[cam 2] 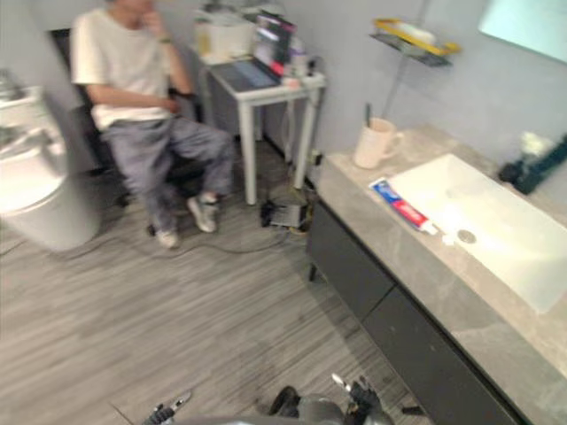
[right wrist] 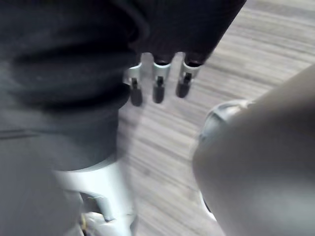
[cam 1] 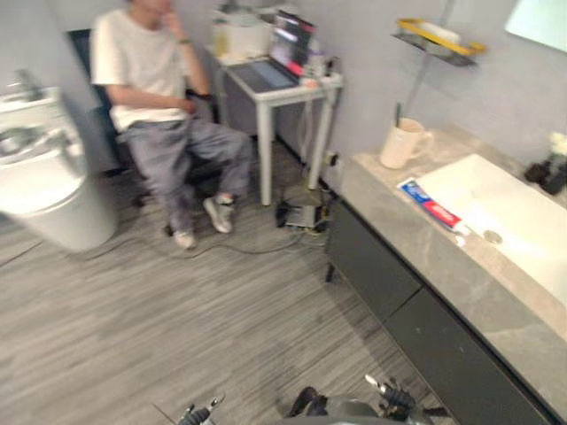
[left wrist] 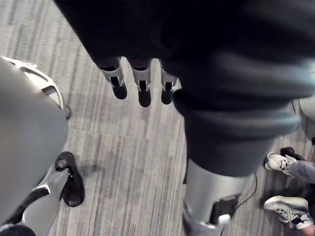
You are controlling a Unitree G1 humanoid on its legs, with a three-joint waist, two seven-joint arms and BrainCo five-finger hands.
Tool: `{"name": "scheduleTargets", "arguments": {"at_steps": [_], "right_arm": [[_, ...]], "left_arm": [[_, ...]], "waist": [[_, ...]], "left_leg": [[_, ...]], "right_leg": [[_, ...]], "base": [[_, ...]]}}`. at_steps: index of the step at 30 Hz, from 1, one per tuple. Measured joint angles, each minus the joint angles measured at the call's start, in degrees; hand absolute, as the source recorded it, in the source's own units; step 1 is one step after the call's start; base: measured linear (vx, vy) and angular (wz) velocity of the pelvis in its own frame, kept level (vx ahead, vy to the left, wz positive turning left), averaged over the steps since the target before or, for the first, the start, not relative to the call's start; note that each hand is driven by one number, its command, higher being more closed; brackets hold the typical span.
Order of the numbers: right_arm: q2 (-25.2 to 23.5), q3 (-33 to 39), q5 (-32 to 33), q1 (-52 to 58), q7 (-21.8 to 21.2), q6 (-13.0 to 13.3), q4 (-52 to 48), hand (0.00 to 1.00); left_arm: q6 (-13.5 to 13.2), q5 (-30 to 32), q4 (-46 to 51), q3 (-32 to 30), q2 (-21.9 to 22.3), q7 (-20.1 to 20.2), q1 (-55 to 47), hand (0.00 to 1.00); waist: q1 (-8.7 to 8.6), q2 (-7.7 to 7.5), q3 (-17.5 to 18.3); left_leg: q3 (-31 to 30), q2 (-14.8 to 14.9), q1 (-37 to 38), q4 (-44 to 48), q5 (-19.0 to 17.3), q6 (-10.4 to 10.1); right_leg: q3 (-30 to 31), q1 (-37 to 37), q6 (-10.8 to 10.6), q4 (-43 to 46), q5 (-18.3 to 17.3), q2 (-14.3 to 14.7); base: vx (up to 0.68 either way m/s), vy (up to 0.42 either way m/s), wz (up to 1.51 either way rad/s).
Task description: Organize washtable
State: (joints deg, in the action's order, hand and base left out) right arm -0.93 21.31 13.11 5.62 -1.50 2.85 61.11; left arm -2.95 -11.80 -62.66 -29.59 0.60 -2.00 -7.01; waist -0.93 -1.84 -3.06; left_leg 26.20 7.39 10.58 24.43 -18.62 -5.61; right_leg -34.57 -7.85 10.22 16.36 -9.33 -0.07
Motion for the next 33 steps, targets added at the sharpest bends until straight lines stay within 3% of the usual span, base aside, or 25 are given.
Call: {"name": "scheduleTargets", "arguments": {"at_steps": [1,2,3,4,6,8,9,10,11,13,14,15,16,17,19,20,22,25,27,28,31,33], "right_arm": [[0.2,-1.0,-0.4,0.4,0.1,-0.1,-1.2,0.0],[1.3,-1.8,-0.8,0.4,0.1,-0.4,-1.9,0.0],[1.6,-1.8,-1.1,0.1,0.2,-0.5,-1.8,0.0],[1.5,-1.5,-1.5,-0.5,0.3,-0.5,-0.7,0.0],[0.7,-1.5,-1.9,-1.8,0.4,-0.8,1.0,0.0],[0.9,-1.3,-1.9,-2.5,0.9,-0.8,2.6,0.0],[1.1,-1.3,-1.9,-2.5,1.3,-0.8,2.7,0.0],[1.2,-1.4,-1.9,-2.5,1.5,-0.7,2.7,0.0],[1.4,-1.5,-2.0,-2.5,1.5,-0.6,2.8,0.0],[1.5,-1.8,-2.3,-2.1,1.6,-0.5,2.6,0.0],[1.9,-2.7,-2.4,-1.2,1.7,-0.5,2.4,0.0],[2.2,-3.6,-2.4,-0.9,1.8,-0.6,2.1,0.0],[1.3,-4.5,-2.4,-0.8,2.0,-0.8,2.1,0.0],[1.0,-5.1,-2.5,-0.2,1.6,-0.8,1.3,0.0],[1.1,-6.4,-2.5,-0.9,1.6,-0.9,0.3,0.0],[0.5,-6.6,-2.5,-0.8,1.5,-0.8,-1.2,0.0],[0.1,-6.6,-2.5,0.1,1.4,-0.9,-3.3,0.0],[0.2,-6.5,-2.3,0.9,1.5,-0.9,-5.7,0.0],[0.2,-6.2,-2.3,1.7,1.7,-0.8,-6.1,0.0],[0.2,-5.9,-2.5,2.3,1.8,-0.9,-5.8,0.0],[0.7,-5.7,-2.9,2.6,1.8,-0.8,-2.9,0.0],[1.0,-5.4,-3.1,1.9,1.7,-0.9,-0.9,0.0]], "left_arm": [[0.1,0.1,0.5,-1.5,0.6,0.3,-0.3,0.0],[0.0,0.0,1.4,-1.5,1.5,0.7,-0.6,0.0],[-0.1,-0.1,1.7,-1.4,1.7,0.7,-0.7,0.0],[-0.2,-0.4,1.6,-1.3,1.1,0.6,-1.1,0.0],[-0.6,-0.6,1.6,-1.1,0.2,0.5,-2.2,0.0],[-1.4,-1.1,1.4,0.1,0.1,0.4,-2.8,0.0],[-1.4,-1.1,1.3,0.4,0.1,0.4,-2.9,0.0],[-1.5,-1.1,1.2,0.7,0.2,0.3,-2.9,0.0],[-1.5,-1.1,0.9,1.5,0.0,0.2,-2.9,0.0],[-1.6,-1.0,0.9,3.1,-1.1,-0.4,-2.9,0.0],[-1.6,-1.0,0.8,4.8,-1.5,-0.7,-2.8,0.0],[-1.8,-1.0,0.8,5.4,-1.5,-0.8,-2.8,0.0],[-1.8,-1.0,0.6,5.5,-2.8,-0.9,-2.5,0.0],[-2.1,-0.9,0.7,5.6,-3.5,-1.4,-1.4,0.0],[-2.3,-0.8,1.6,7.9,-3.5,-1.9,-1.0,0.0],[-2.4,-0.5,2.3,9.2,-3.5,-1.8,-0.8,0.0],[-2.6,0.4,2.7,12.0,-3.4,-1.8,0.5,0.0],[-2.8,1.4,3.1,16.3,-2.4,-1.8,2.5,0.0],[-2.8,1.4,3.4,16.6,-1.8,-1.8,3.3,0.0],[-2.8,1.3,3.5,16.7,-1.5,-1.8,3.3,0.0],[-3.0,1.1,3.3,16.6,-1.0,-1.6,2.1,0.0],[-3.1,1.1,1.2,16.6,-1.7,-1.2,2.9,0.0]], "waist": [[0.4,0.95,-0.4],[1.75,2.94,-0.8],[2.24,3.69,-1.0],[2.18,3.24,-1.3],[2.29,1.28,-1.7],[3.16,0.76,-2.1],[3.28,1.07,-2.0],[3.27,1.3,-2.0],[3.26,1.43,-2.0],[3.11,1.5,-1.8],[3.14,1.73,-1.1],[3.14,1.78,-0.8],[3.18,-0.19,-0.4],[2.1,-1.23,0.3],[2.15,0.11,0.2],[1.81,-0.08,0.4],[1.77,-0.11,0.9],[1.36,0.48,1.2],[1.48,0.62,1.3],[1.52,0.67,1.4],[1.65,0.36,2.7],[1.61,-0.43,3.3]], "left_leg": [[-4.1,3.2,-6.5,17.9,4.3,-1.8],[-9.6,5.8,-13.2,33.1,6.2,-0.4],[-11.6,6.5,-15.7,38.1,6.0,-0.4],[-15.4,6.1,-19.1,42.2,5.7,-0.4],[-18.3,4.7,-21.4,39.3,5.1,0.6],[-22.3,4.6,-23.6,30.3,3.9,2.0],[-23.9,4.5,-24.2,27.3,3.9,2.0],[-27.3,4.2,-24.9,21.7,3.9,2.0],[-35.0,2.6,-25.0,11.2,4.0,1.7],[-44.4,0.7,-24.9,3.0,4.1,1.7],[-50.5,-0.4,-24.9,-1.5,4.4,1.0],[-52.1,-1.0,-25.0,-2.4,7.2,-6.4],[-50.2,-4.4,-25.2,-0.1,6.0,-5.9],[-48.9,-6.1,-26.8,5.0,4.3,-4.3],[-46.1,-6.2,-27.4,10.8,1.3,-3.1],[-42.6,-6.0,-25.8,11.3,0.0,-1.1],[-37.7,-6.4,-23.1,9.5,-1.1,1.1],[-29.2,-6.5,-18.2,4.3,0.4,4.2],[-26.5,-6.6,-15.6,0.6,1.6,6.1],[-25.7,-6.6,-14.1,-2.0,2.4,7.5],[-25.7,-8.0,-14.3,-6.6,5.0,7.6],[-26.5,-9.6,-14.3,-8.0,6.6,7.7]], "right_leg": [[4.1,2.2,0.3,-1.9,-0.7,2.8],[8.9,3.9,1.2,-2.6,-1.7,6.0],[11.4,4.7,1.5,-2.4,-2.2,7.0],[16.1,7.1,1.3,-2.7,-2.5,8.0],[24.8,11.8,-0.1,-4.4,-2.4,8.0],[35.0,15.5,-3.5,-5.3,-3.3,6.9],[37.4,16.0,-4.1,-5.4,-3.7,6.6],[40.7,16.5,-5.3,-5.4,-4.4,5.8],[45.8,16.6,-7.1,-4.7,-5.9,4.1],[49.7,15.7,-9.0,-2.9,-8.5,2.1],[52.6,14.2,-10.9,-0.5,-11.4,0.5],[54.9,13.6,-12.5,1.0,-13.4,-1.1],[56.9,13.1,-13.5,1.5,-13.9,-4.0],[58.2,12.6,-14.3,1.2,-10.8,-5.4],[61.8,12.5,-14.7,0.3,-5.7,-6.2],[63.0,12.5,-15.4,-0.1,-2.4,-7.2],[64.6,10.8,-15.7,0.9,2.4,-8.9],[65.2,4.9,-14.7,8.6,8.1,-9.0],[59.9,3.6,-14.7,11.6,7.2,-8.1],[55.8,3.7,-16.3,11.4,4.9,-6.8],[44.3,5.2,-14.1,2.3,1.0,-4.9],[42.5,7.7,-14.2,-3.5,0.8,-6.5]], "base": [[0.47,0.041,-1.88],[0.46,0.064,-2.07],[0.44,0.137,-2.27],[0.48,0.154,-2.0],[0.51,0.167,-2.23],[0.47,0.305,-2.41],[0.35,0.34,-1.92],[0.42,0.473,-1.89],[0.36,0.425,-1.79],[0.37,0.522,-1.38],[0.32,0.525,-1.22],[0.32,0.595,-1.08],[0.31,0.58,-0.83],[0.3,0.6,-0.77],[0.24,0.614,-1.15],[0.18,0.594,-1.31],[0.1,0.48,-1.39],[0.0,0.388,-1.28],[-0.09,0.235,-0.76],[-0.09,0.086,-0.32],[-0.04,0.025,-0.15],[0.02,-0.033,0.18]]}}
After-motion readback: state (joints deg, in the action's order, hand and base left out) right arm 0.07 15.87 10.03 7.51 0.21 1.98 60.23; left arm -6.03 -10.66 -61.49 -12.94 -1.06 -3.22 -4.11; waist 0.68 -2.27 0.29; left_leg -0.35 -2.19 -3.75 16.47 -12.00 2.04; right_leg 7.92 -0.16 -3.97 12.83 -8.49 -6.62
